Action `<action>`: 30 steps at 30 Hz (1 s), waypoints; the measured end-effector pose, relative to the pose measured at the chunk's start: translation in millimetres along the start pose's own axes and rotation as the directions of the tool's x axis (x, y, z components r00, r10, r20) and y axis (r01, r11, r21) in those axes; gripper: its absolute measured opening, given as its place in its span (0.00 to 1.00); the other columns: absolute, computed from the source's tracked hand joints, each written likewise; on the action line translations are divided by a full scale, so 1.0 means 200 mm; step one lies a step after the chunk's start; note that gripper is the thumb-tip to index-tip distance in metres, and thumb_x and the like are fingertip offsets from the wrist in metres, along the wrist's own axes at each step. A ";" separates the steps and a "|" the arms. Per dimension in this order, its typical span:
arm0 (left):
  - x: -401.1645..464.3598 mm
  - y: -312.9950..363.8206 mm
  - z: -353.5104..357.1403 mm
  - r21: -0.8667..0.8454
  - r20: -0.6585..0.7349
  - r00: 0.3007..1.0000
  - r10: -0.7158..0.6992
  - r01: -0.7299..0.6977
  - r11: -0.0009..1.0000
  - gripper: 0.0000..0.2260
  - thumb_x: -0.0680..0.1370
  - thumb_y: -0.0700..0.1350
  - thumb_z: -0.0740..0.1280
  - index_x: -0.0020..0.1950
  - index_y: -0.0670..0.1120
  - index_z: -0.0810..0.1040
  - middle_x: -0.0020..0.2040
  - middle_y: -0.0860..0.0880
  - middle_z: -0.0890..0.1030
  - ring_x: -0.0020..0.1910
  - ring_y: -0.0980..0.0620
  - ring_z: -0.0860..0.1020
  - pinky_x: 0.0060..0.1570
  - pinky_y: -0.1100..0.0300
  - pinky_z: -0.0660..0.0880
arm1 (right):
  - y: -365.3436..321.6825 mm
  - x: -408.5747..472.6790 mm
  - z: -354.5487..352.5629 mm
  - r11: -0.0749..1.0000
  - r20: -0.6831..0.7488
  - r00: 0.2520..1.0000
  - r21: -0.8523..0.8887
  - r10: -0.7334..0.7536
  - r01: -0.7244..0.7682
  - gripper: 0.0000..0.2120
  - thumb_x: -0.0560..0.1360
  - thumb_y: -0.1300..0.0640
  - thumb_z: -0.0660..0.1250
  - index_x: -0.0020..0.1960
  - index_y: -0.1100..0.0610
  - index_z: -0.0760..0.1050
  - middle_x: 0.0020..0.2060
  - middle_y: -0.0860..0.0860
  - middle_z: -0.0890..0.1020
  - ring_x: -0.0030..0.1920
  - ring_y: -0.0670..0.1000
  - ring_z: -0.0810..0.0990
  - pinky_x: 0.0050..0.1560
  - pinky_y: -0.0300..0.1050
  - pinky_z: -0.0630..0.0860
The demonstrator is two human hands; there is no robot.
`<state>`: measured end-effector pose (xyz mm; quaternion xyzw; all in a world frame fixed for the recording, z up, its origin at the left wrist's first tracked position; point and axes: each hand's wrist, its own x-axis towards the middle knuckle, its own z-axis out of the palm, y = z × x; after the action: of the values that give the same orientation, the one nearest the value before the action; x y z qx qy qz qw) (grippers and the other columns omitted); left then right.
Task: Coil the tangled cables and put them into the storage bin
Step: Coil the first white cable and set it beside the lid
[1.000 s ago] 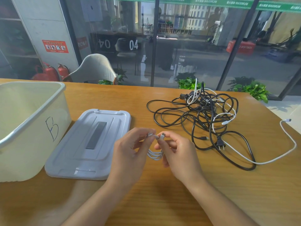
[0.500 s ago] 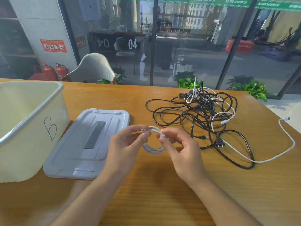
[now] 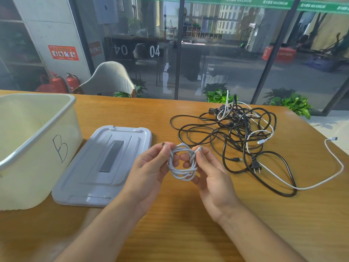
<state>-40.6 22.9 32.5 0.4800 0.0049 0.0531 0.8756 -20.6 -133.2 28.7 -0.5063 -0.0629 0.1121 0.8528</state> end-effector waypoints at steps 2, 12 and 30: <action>0.00 0.01 0.01 -0.036 0.011 1.000 -0.029 0.029 0.999 0.08 0.77 0.46 0.70 0.51 0.45 0.86 0.44 0.44 0.82 0.41 0.52 0.81 0.43 0.62 0.80 | -0.01 0.01 -0.01 0.992 0.021 0.997 0.100 0.075 -0.077 0.07 0.76 0.51 0.70 0.52 0.51 0.84 0.46 0.55 0.86 0.44 0.49 0.83 0.47 0.45 0.79; 0.02 -0.04 -0.07 0.279 -0.036 0.997 0.075 -0.062 0.958 0.11 0.71 0.50 0.80 0.47 0.46 0.85 0.45 0.45 0.85 0.46 0.45 0.86 0.44 0.61 0.80 | -0.04 0.04 -0.11 0.930 0.032 0.999 -0.367 -0.008 0.019 0.12 0.76 0.44 0.71 0.53 0.51 0.81 0.45 0.53 0.88 0.41 0.46 0.81 0.42 0.37 0.74; 0.04 -0.07 -0.14 0.490 -0.058 0.997 0.052 -0.017 0.872 0.12 0.71 0.47 0.76 0.54 0.53 0.85 0.54 0.51 0.87 0.53 0.55 0.85 0.54 0.56 0.77 | 0.01 0.07 -0.18 0.878 0.052 0.998 -0.478 0.031 -0.003 0.16 0.78 0.59 0.75 0.63 0.49 0.78 0.57 0.47 0.87 0.52 0.50 0.85 0.43 0.41 0.77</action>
<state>-32.8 39.8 5.9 0.6836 0.0399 0.0822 0.7241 1.1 -158.7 9.1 -0.6980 -0.1088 0.1152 0.6984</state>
